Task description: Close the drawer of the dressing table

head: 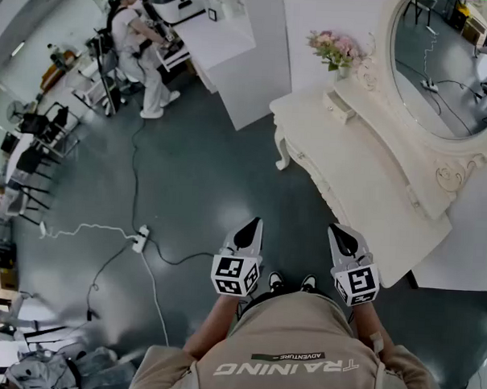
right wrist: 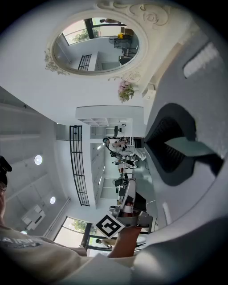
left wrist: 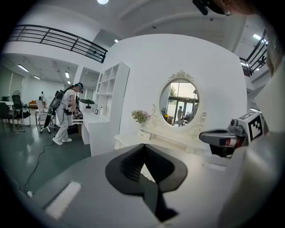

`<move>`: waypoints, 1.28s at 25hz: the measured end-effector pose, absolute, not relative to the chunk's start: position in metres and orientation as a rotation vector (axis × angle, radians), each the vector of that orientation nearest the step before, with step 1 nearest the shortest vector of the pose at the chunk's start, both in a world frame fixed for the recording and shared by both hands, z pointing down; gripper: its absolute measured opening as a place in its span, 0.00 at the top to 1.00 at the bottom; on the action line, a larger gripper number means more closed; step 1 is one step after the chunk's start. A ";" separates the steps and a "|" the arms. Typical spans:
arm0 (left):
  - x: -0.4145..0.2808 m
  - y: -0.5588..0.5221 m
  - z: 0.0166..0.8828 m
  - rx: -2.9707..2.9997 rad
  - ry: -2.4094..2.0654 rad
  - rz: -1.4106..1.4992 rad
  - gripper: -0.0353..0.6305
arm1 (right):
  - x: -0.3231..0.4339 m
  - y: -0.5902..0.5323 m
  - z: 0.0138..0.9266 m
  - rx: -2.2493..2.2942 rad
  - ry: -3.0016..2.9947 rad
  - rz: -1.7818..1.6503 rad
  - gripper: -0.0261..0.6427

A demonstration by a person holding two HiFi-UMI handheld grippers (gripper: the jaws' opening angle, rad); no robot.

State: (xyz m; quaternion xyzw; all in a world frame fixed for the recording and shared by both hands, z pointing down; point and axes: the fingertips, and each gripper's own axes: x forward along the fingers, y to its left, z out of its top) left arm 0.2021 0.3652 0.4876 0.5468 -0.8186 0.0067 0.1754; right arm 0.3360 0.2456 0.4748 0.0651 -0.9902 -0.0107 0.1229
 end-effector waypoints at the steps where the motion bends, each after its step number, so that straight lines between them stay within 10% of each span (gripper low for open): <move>1: 0.200 0.367 0.486 1.554 -2.319 0.020 0.92 | 0.333 0.248 0.472 0.191 -2.889 -0.042 0.96; 32: 0.110 0.352 0.514 1.509 -2.253 -0.005 0.92 | 0.228 0.211 0.492 0.198 -2.941 0.199 0.96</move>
